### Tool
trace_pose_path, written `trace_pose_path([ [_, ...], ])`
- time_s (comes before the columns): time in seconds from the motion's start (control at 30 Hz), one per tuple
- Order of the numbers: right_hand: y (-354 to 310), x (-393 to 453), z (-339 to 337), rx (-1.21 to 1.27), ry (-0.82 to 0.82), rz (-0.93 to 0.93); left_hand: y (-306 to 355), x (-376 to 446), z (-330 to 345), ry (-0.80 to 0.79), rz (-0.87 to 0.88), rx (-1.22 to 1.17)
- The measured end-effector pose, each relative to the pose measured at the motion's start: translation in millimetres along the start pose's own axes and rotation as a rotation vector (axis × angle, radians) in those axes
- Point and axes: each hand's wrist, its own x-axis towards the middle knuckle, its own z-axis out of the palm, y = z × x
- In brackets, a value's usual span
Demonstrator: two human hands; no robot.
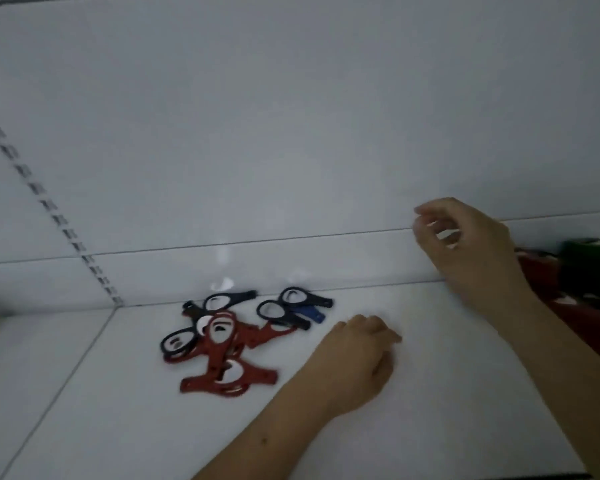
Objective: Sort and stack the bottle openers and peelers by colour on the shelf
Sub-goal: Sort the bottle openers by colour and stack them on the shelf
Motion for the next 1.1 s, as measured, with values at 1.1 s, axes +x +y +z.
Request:
trace_pose_path([
  [1.1,-13.3,-46.8,174.2,-0.166,-0.655,0.012,-121.2,-171.5,-92.7,0.791,-0.816,-0.396],
])
